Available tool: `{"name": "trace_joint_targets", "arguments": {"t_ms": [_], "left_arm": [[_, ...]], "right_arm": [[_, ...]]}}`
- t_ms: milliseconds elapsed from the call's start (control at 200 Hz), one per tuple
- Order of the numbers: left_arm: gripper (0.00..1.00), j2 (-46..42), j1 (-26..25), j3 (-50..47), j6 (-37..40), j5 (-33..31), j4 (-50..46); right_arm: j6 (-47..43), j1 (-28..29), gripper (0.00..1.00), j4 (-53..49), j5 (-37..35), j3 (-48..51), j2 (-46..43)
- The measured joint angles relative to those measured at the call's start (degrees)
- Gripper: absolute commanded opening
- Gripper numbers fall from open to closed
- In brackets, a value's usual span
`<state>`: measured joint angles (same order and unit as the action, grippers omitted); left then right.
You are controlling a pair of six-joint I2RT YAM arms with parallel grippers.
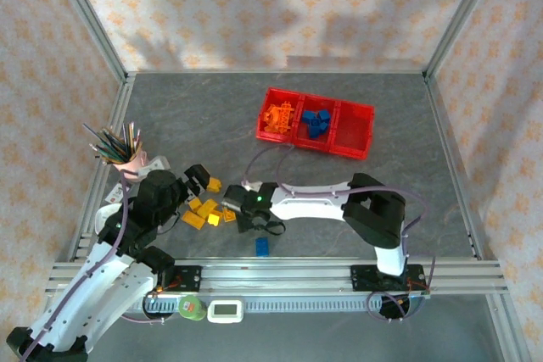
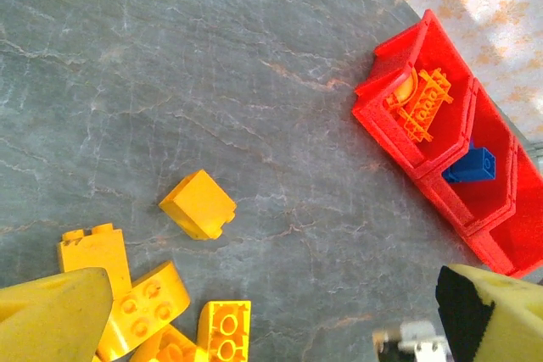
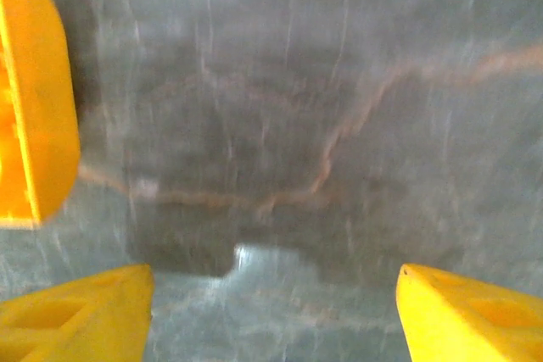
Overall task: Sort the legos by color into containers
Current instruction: Pick up the lego from the bottom-center of the table.
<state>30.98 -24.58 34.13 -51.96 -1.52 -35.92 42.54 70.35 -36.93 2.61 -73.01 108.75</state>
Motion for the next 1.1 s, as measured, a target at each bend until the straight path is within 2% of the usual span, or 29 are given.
{"name": "trace_joint_targets", "arguments": {"t_ms": [275,390,631,1101], "left_arm": [[0.99,-1.92,0.0,0.07,-0.02,1.14,-3.3],[0.99,-2.32,0.0,0.07,-0.04,1.25,-3.8],[0.99,-2.36,0.0,0.07,-0.04,1.57,-3.82],[0.99,-1.57,0.0,0.48,-0.04,2.05,-3.76]], "right_arm": [[8.57,3.82,0.62,-0.02,0.15,4.22,-1.68],[10.67,4.92,0.51,-0.24,0.17,4.28,-1.73],[11.8,5.27,0.35,-1.03,-0.09,4.33,-1.73],[10.97,5.01,0.32,-0.79,-0.28,1.95,-1.88]]}}
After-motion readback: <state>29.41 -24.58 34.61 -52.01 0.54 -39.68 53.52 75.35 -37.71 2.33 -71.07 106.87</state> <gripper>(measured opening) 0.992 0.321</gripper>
